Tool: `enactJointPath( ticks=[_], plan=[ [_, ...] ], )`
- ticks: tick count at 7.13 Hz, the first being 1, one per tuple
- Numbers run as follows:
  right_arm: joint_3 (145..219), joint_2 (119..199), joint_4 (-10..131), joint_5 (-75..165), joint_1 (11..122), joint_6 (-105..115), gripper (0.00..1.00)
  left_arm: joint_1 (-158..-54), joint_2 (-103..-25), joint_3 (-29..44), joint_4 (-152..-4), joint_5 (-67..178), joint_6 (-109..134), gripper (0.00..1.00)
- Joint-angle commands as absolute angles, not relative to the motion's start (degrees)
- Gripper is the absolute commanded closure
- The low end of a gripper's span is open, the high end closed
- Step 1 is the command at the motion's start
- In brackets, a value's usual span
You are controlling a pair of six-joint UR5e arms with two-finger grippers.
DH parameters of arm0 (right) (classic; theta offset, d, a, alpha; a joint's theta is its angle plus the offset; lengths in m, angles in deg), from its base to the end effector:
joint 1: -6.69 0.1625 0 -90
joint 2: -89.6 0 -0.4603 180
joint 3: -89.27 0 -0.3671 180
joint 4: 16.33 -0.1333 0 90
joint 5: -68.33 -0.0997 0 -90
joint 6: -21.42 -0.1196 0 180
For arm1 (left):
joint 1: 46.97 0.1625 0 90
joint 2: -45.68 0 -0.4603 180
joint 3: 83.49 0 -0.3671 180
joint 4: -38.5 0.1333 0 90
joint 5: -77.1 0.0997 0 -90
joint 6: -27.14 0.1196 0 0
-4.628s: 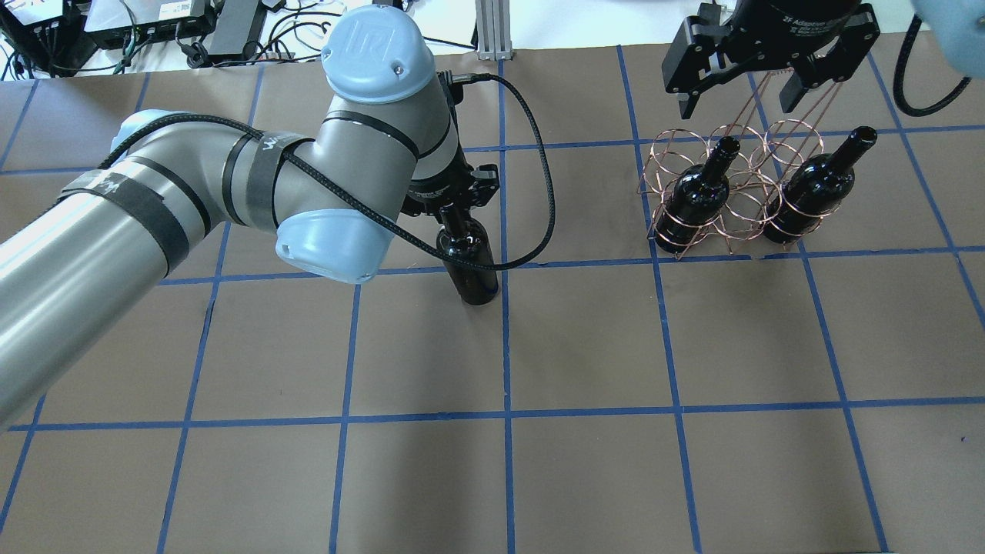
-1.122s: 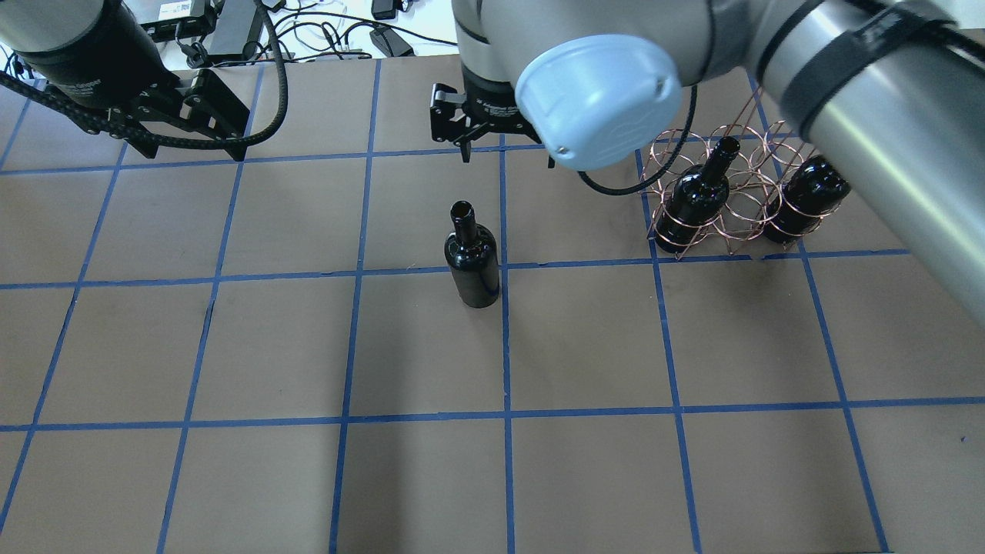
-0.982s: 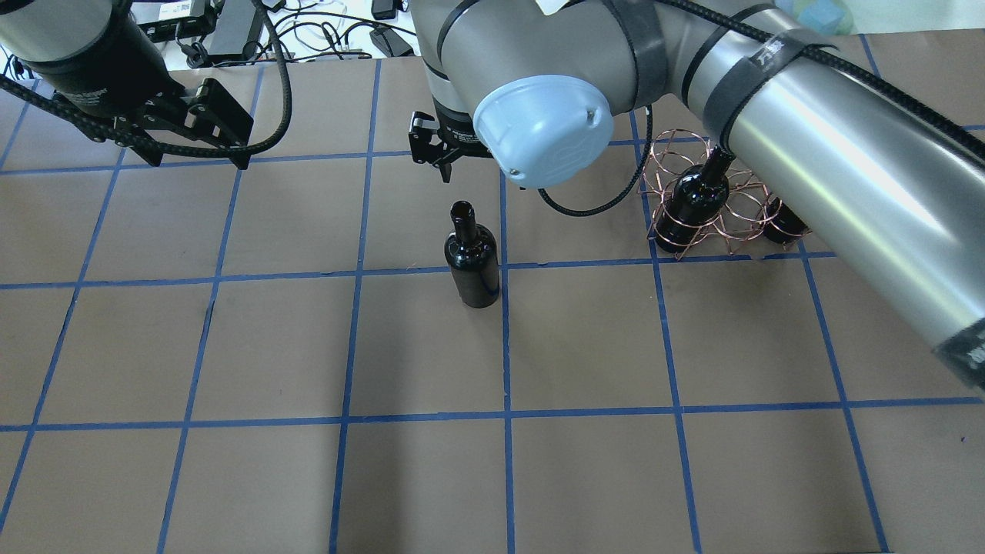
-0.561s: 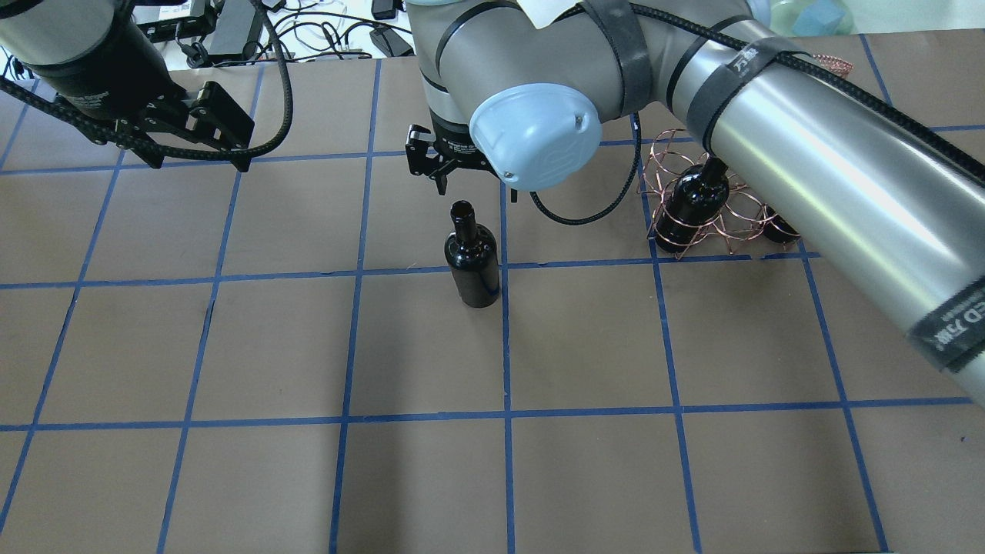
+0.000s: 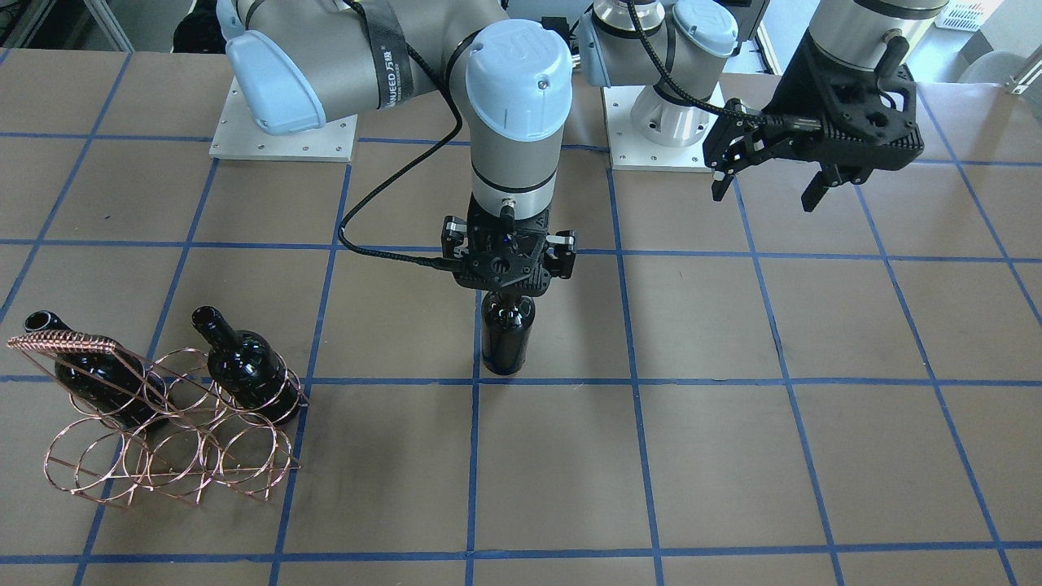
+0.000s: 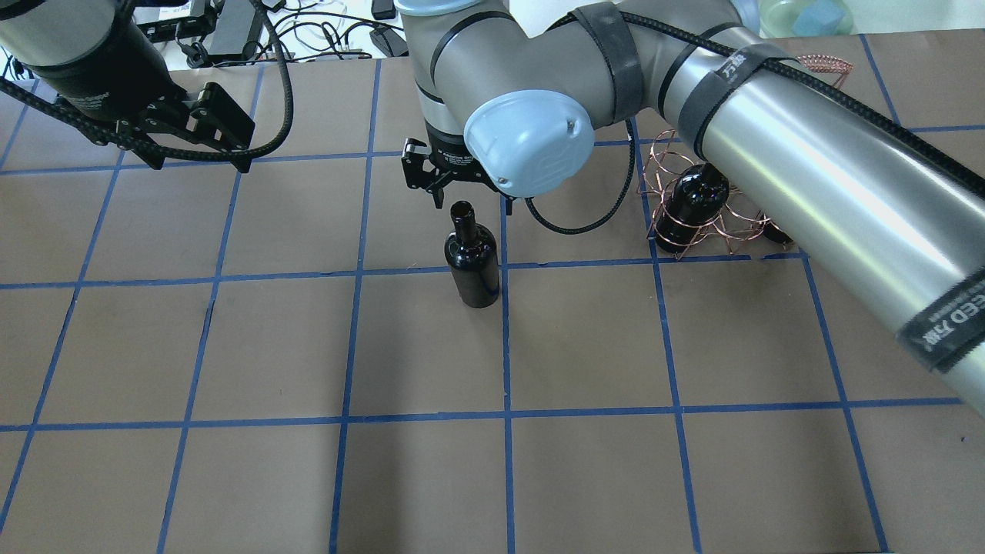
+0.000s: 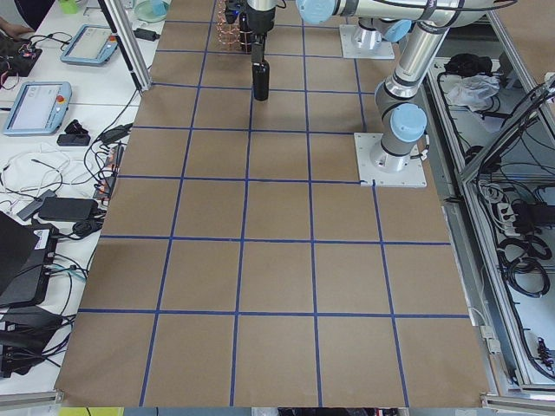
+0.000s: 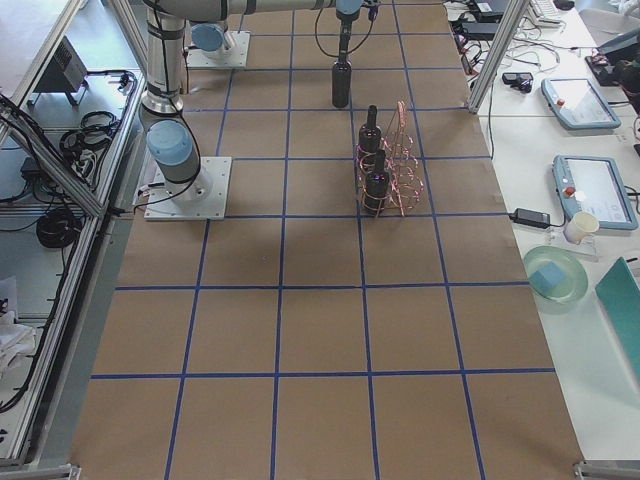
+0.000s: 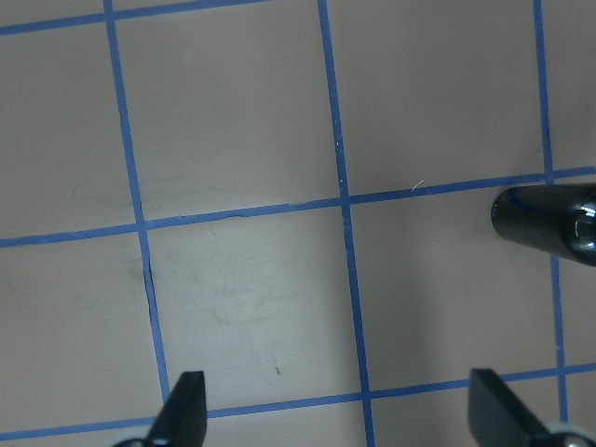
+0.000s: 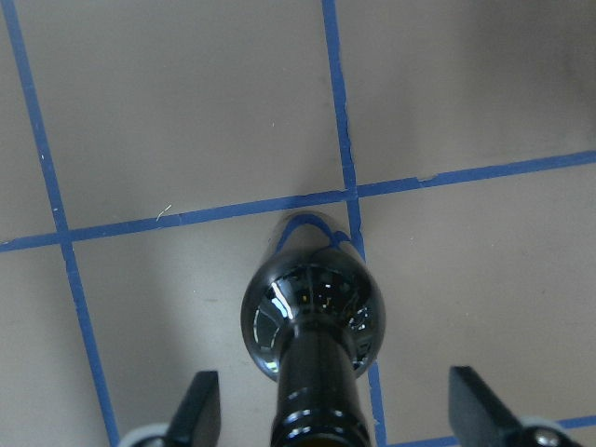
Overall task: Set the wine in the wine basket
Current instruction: 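Move the right gripper over the bottle and grasp its neck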
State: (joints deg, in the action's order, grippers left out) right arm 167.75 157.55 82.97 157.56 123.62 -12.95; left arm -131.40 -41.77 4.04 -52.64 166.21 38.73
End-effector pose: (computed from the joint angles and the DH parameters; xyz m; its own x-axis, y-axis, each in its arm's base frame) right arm 0.4060 -0.5013 0.4003 -0.9916 0.1296 0.0010 0.1296 0.9912 0.0253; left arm -0.0906 -0.4638 0.5419 -0.9944 0.1055 0.0016 0.1051 0.9920 -0.0694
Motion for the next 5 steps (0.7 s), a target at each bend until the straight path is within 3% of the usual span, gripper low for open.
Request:
enactJointPath(
  ticks=[1,2,4,5],
  plan=[
    [167.84,157.10,83.25,158.41,124.46,-12.77,0.15,-131.34,-41.77,4.05,-52.56,166.04,38.65,0.00],
    [167.84,157.10,83.25,158.50,124.46,-12.51,0.21,-131.34,-41.77,4.05,-52.56,164.47,38.65,0.00],
    [167.84,157.27,83.25,158.59,124.37,-12.33,0.43,-131.08,-41.77,4.05,-52.65,163.49,38.74,0.00],
    [167.76,157.27,83.25,158.50,124.20,-12.25,0.68,-131.08,-41.77,4.05,-52.65,163.49,38.74,0.00]
  ],
)
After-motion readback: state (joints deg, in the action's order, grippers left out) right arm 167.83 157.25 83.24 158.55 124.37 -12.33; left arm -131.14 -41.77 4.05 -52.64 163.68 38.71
